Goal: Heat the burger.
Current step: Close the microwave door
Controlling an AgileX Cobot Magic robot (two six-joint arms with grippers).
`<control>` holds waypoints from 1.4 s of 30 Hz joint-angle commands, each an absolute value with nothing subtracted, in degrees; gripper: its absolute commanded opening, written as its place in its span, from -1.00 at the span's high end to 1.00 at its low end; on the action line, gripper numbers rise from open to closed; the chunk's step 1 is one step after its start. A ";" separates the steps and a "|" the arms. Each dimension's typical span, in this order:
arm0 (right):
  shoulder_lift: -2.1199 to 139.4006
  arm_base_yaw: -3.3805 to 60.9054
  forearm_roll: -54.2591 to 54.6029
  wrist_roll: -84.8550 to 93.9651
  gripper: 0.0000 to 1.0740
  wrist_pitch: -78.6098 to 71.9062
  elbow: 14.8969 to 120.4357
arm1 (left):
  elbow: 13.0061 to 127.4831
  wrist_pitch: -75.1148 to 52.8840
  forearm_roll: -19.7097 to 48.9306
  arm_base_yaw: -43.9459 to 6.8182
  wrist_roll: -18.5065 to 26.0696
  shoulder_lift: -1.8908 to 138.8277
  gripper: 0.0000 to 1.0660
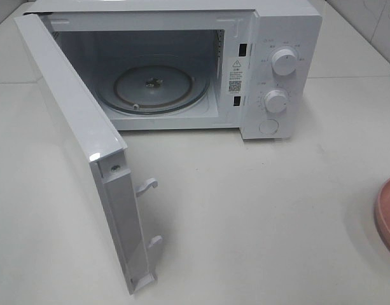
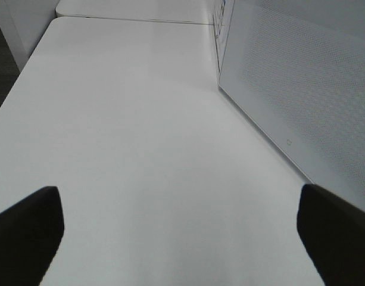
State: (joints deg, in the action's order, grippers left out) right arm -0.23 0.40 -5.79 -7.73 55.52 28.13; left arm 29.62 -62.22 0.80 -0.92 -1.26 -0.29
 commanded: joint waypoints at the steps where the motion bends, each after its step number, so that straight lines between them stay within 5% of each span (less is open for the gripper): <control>1: -1.72 0.17 -5.56 -7.28 -0.42 55.12 28.07 | 29.56 -61.25 0.69 -0.86 -1.43 -0.63 -0.86; 4: -1.72 0.17 -5.56 -7.28 -0.42 55.12 28.07 | 30.02 -60.73 0.69 -0.86 -1.89 -0.63 -0.79; 6: -1.72 0.17 -5.56 -7.28 -0.42 55.12 28.07 | 31.23 -56.95 -0.29 -0.86 -3.38 -0.63 -0.48; 9: -1.72 0.17 -5.56 -7.28 -0.42 55.12 28.07 | 31.23 -55.52 -0.63 -0.86 -3.38 -0.63 -0.38; 11: -1.72 0.17 -5.56 -7.28 -0.42 55.12 28.07 | 31.11 -49.96 -0.86 -0.86 -3.38 -0.63 0.02; 12: -1.72 0.17 -5.56 -7.28 -0.42 55.12 28.07 | 31.11 -49.96 -0.86 -0.86 -3.38 -0.63 0.02; 14: -1.72 0.17 -5.56 -7.33 -0.42 55.12 28.07 | 28.99 -42.23 -0.86 -0.86 -3.15 -0.34 0.57; 19: -1.72 0.17 -5.56 -7.33 -0.42 55.12 28.07 | 24.81 -31.80 -0.80 -0.86 -3.15 3.04 1.00; 42: -1.72 0.17 -5.56 -7.33 -0.42 55.12 28.07 | 17.07 23.49 -5.33 -0.86 -3.21 43.72 1.00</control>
State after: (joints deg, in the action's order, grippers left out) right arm -0.23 0.40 -5.79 -7.73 55.52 28.13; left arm 17.30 20.63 -4.30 -0.92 -2.81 43.09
